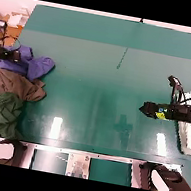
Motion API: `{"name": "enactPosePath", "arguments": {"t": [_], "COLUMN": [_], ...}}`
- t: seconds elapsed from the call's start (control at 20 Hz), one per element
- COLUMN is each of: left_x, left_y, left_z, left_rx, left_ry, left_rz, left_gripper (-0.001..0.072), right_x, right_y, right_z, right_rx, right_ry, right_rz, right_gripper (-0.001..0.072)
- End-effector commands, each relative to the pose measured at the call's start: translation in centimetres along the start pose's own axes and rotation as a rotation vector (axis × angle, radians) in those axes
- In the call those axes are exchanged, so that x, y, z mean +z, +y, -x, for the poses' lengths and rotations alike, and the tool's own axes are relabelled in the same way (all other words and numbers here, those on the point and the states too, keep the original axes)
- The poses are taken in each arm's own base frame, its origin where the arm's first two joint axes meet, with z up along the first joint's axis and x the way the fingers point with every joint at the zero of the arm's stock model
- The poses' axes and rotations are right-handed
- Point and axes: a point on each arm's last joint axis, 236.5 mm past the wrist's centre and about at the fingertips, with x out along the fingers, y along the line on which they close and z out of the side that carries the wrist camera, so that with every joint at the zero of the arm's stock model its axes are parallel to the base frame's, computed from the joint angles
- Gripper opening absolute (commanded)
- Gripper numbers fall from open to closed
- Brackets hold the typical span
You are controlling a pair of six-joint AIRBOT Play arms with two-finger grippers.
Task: Fold the shirts.
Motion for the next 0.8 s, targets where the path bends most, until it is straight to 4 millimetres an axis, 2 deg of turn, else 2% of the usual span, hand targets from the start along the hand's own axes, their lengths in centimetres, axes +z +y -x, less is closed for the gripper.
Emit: {"name": "enactPosePath", "arguments": {"t": [0.0,0.05,0.1,0.15,0.2,0.3,0.35,0.4,0.5,0.6,0.65,0.7,0.75], "left_x": [-1.8,-2.9,-4.0,-5.1,-5.5,-4.3,-2.7,-0.5,5.5,11.4,12.9,13.4,12.8], "left_y": [1.6,1.0,0.6,0.5,0.4,0.5,0.2,-0.7,-4.2,-9.6,-13.0,-17.3,-21.7], "left_z": [-4.3,-5.2,-5.7,-5.8,-5.6,-4.5,-3.6,-2.3,2.1,9.1,12.8,16.8,20.2], "left_rx": [0.028,0.009,-0.002,-0.004,-0.006,-0.019,-0.044,-0.096,-0.238,-0.39,-0.483,-0.602,-0.721], "left_ry": [0.064,0.098,0.14,0.183,0.203,0.225,0.221,0.203,0.108,-0.008,-0.033,-0.033,-0.01], "left_rz": [0.021,0.043,0.054,0.054,0.04,0.082,0.127,0.156,0.146,0.1,0.072,0.033,-0.019], "left_gripper": [0.0716,0.0715,0.0552,0.0093,0.0027,0.0024,0.0024,0.0024,0.0024,0.0024,0.0024,0.0024,0.0024], "right_x": [0.1,0.1,0.1,0.1,0.2,0.7,1.2,1.8,2.7,4.5,5.5,6.6,7.8], "right_y": [0.0,0.0,0.0,0.0,0.0,0.0,0.0,0.0,-0.4,-1.9,-3.3,-4.8,-6.7], "right_z": [0.0,0.0,0.0,0.0,0.0,0.0,0.0,0.1,0.3,1.5,2.6,3.9,5.5], "right_rx": [0.0,0.0,0.0,0.001,0.001,0.0,0.0,0.0,-0.003,-0.019,-0.035,-0.054,-0.077], "right_ry": [-0.003,-0.005,-0.004,-0.005,-0.01,-0.028,-0.053,-0.075,-0.111,-0.174,-0.213,-0.256,-0.311], "right_rz": [0.0,-0.001,-0.001,-0.001,-0.002,-0.002,-0.002,-0.002,-0.043,-0.137,-0.182,-0.226,-0.281], "right_gripper": [0.0016,0.0017,0.0018,0.0018,0.0017,0.0017,0.0017,0.0017,0.0017,0.0016,0.0016,0.0016,0.0016]}}
